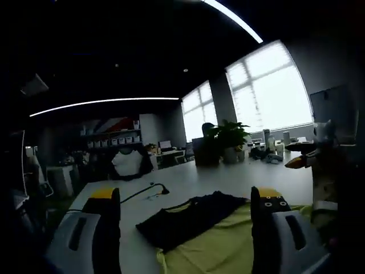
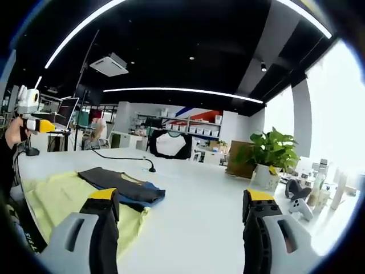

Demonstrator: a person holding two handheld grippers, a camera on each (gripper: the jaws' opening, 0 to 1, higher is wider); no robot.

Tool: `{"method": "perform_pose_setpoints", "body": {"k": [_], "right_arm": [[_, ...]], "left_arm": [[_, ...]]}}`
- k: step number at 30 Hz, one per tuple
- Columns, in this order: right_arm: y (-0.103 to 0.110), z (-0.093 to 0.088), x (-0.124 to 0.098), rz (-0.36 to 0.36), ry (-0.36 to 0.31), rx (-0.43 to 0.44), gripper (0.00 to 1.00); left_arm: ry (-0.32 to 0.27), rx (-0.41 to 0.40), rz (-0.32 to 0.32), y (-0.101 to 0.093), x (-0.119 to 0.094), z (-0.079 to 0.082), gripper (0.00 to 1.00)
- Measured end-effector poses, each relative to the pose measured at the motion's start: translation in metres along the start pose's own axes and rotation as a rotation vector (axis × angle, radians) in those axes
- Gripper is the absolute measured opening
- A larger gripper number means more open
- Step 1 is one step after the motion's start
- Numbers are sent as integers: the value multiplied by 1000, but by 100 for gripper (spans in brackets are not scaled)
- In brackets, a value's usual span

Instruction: Fold the garment on the visible template until the final outline fits inside the template.

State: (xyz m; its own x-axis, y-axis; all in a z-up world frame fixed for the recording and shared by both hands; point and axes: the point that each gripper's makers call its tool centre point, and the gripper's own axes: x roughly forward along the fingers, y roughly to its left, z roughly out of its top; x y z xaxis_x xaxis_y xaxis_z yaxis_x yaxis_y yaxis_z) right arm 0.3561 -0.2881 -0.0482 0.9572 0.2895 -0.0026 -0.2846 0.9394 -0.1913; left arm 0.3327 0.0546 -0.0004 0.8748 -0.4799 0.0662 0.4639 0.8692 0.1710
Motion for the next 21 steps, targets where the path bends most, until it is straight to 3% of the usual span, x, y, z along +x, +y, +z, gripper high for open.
{"method": "perform_pose_setpoints", "body": {"k": [3,12,17,20,21], "right_arm": [[1,3,-5,1,-8,-4,93],[-8,-9,-26,-12,12,-17,93],[-13,-6,-32,-29,-1,-36,94],[-1,2,-31,6,-33,-14,93],[8,3,-30,51,-39,-25,93]], "left_arm": [[-25,8,11,-3,-20,2,100],[15,-42,75,21,-57,-18,100],[34,-20,96,29,-71,-21,100],[50,-24,95,32,-78,-28,100],[56,-24,91,33,-78,-30,100]]}}
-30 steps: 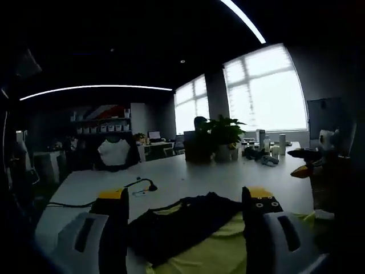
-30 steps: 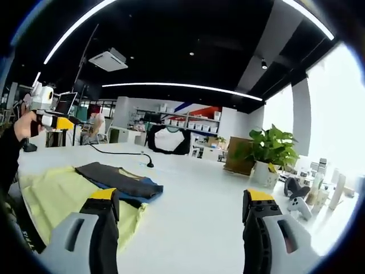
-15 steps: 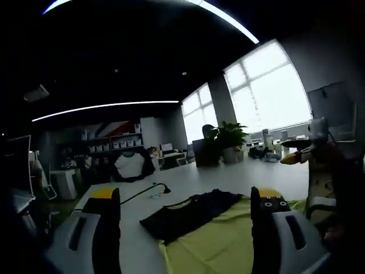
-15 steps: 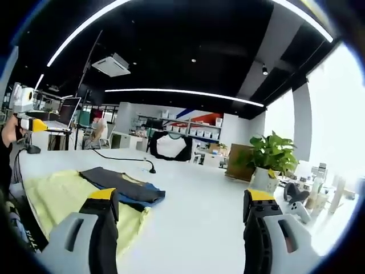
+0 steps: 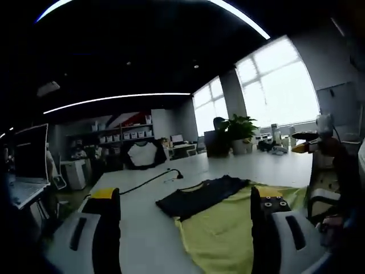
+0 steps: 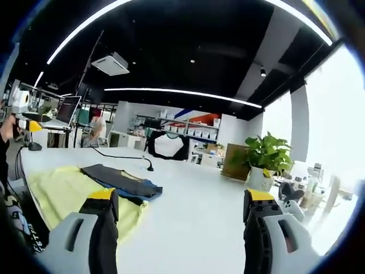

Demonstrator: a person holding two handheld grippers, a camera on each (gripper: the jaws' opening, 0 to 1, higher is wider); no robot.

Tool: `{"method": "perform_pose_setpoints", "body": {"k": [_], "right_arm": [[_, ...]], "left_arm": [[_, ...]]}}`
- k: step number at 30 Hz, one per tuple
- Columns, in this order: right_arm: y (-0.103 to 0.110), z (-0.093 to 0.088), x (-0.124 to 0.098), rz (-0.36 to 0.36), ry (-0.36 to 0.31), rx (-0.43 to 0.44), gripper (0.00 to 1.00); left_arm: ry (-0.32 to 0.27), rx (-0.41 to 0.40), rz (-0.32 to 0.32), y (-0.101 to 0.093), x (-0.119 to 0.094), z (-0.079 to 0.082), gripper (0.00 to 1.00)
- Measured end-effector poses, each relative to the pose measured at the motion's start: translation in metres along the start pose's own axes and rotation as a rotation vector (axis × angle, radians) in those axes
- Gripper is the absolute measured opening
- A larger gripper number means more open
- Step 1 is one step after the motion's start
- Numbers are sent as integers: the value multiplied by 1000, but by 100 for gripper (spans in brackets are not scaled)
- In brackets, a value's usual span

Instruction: Fold the garment on the visible template until the final outline fits inside the template.

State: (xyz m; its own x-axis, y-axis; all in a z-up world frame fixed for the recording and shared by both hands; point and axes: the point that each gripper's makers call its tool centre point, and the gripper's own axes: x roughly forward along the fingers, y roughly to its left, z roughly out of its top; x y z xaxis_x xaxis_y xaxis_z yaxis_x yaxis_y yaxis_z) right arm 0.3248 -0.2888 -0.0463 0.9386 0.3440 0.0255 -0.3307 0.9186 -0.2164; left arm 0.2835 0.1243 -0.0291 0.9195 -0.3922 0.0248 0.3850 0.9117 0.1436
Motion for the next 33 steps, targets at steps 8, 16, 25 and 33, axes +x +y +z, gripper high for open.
{"method": "perform_pose_setpoints", "body": {"k": [8,16,25,33], "right_arm": [[29,-6,2,120,38,-56,93],[45,-24,-10,226,107,-104,90],[64,-40,-22,323,161,-101,85],[86,-63,-37,431,253,-117,85]], "left_arm": [[57,-2,-53,-5,-3,-17,100],[157,27,-108,-17,-7,-49,97],[264,36,-208,-40,-15,-82,89],[308,-6,-293,-55,-22,-99,83]]}}
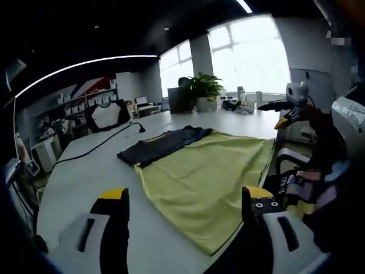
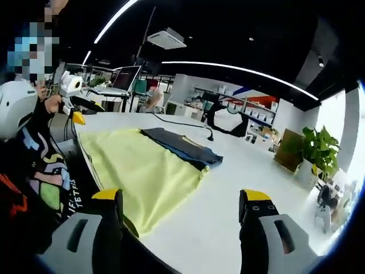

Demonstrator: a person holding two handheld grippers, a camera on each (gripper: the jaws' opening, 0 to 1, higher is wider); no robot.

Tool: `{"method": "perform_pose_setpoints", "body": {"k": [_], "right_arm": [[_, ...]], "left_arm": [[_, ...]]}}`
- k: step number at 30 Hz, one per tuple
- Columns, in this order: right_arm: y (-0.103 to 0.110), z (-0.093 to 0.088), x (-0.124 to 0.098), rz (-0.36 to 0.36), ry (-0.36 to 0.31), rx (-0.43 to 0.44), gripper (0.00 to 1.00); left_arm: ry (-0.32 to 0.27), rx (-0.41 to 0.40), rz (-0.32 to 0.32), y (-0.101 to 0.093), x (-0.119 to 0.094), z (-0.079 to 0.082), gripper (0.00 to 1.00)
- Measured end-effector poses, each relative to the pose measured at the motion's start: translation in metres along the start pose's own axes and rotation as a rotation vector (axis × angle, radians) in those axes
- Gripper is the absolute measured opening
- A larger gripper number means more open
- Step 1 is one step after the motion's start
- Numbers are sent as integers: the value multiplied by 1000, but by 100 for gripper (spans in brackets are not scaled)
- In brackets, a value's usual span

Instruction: Fold the garment on the visible template until the final outline fits inside the template.

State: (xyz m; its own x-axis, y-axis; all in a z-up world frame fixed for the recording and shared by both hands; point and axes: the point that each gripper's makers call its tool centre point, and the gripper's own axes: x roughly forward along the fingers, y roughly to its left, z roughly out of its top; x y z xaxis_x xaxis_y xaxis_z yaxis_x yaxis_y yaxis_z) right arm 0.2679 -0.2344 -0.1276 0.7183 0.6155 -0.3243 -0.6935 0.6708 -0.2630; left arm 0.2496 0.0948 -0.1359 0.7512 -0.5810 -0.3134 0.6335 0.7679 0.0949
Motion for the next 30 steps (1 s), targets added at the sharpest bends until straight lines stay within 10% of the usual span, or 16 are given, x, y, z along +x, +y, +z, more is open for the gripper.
{"method": "perform_pose_setpoints", "body": {"k": [18,30], "right_arm": [[42,-21,1,246,36,28,48],[55,-37,6,304,81,-17,33]], "left_arm": [[16,5,-193,-41,11,-21,41],[43,-50,-262,-49,16,-36,33]]}}
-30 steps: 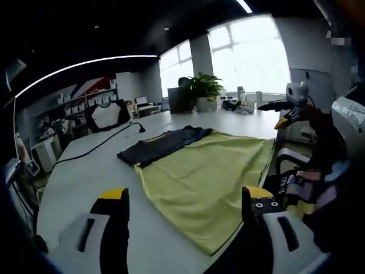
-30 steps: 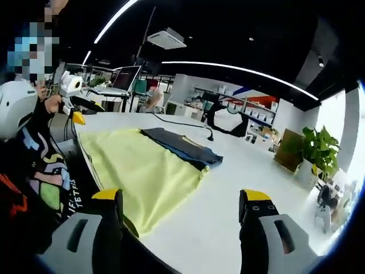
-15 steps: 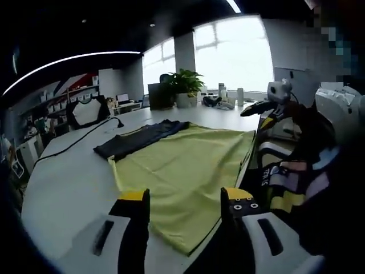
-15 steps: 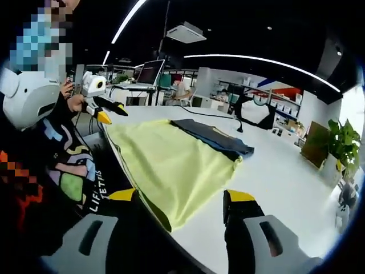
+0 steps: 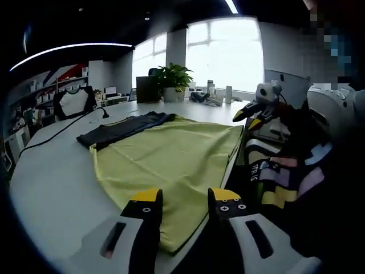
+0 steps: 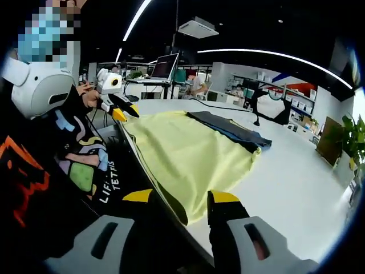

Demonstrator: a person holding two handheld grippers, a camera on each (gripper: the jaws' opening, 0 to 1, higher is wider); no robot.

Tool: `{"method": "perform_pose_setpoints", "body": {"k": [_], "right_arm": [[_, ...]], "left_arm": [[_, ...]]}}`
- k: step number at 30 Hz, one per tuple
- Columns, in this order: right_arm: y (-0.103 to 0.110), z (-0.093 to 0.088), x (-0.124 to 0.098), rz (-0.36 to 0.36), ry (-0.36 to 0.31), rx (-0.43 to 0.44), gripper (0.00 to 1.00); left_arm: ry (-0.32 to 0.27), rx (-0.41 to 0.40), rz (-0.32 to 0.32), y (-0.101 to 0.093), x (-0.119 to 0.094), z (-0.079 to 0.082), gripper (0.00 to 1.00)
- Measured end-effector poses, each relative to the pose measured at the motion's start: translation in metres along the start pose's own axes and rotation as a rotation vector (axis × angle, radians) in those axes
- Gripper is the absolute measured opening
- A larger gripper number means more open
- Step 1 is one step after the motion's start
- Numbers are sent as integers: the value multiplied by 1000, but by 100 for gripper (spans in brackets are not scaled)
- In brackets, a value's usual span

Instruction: Fold the garment on the visible template until the final outline fits inside the template.

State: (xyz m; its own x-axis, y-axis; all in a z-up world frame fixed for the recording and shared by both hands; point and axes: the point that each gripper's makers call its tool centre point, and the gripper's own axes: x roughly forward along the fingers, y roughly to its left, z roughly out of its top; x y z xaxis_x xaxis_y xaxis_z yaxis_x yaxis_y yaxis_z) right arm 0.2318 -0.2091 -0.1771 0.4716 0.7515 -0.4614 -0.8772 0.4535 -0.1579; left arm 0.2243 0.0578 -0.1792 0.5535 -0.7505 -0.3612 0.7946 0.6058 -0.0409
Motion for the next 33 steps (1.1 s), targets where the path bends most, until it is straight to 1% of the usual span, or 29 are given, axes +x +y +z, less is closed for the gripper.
{"method": "perform_pose_setpoints", "body": {"k": [3,5,7,9,10,11,16,18,20,22,24,26,27,29,32,33], "right_arm": [[5,0,2,23,-4,12,26],[5,-1,3,23,2,15,26],[3,-4,3,15,21,3,26],[2,-6,2,17,26,2,26],[2,-7,0,20,27,6,25],[2,-8,-1,22,30,8,23],[1,-11,-2,25,35,-10,21],[2,-13,-2,35,42,-4,18],[2,-16,-1,40,53,-7,18],[2,-18,-1,41,60,-4,18],[2,-19,0,39,65,-4,17],[2,-19,0,37,65,2,16],[1,-19,0,37,64,6,16],[-1,-19,0,35,61,15,14],[-2,-20,1,31,63,14,12],[-2,-19,1,32,64,14,13]], "left_arm": [[10,-11,-1,2,-1,-3,30],[29,-21,-6,1,-3,-7,25],[50,-28,-15,-1,-4,-11,26],[55,-4,-27,-2,-6,-10,26],[74,22,-32,-4,-9,-12,26],[77,38,-37,-4,-9,-13,26],[77,26,-50,-6,-11,-14,26],[86,57,-49,-8,-11,-15,26],[104,98,-55,-11,-12,-16,27],[108,108,-64,-14,-11,-17,29],[109,119,-66,-15,-11,-17,29],[103,101,-59,-12,-11,-17,27],[90,72,-64,-12,-10,-17,27],[82,68,-56,-8,-10,-18,24],[83,80,-55,-9,-10,-18,23],[86,99,-53,-10,-10,-18,23]]}}
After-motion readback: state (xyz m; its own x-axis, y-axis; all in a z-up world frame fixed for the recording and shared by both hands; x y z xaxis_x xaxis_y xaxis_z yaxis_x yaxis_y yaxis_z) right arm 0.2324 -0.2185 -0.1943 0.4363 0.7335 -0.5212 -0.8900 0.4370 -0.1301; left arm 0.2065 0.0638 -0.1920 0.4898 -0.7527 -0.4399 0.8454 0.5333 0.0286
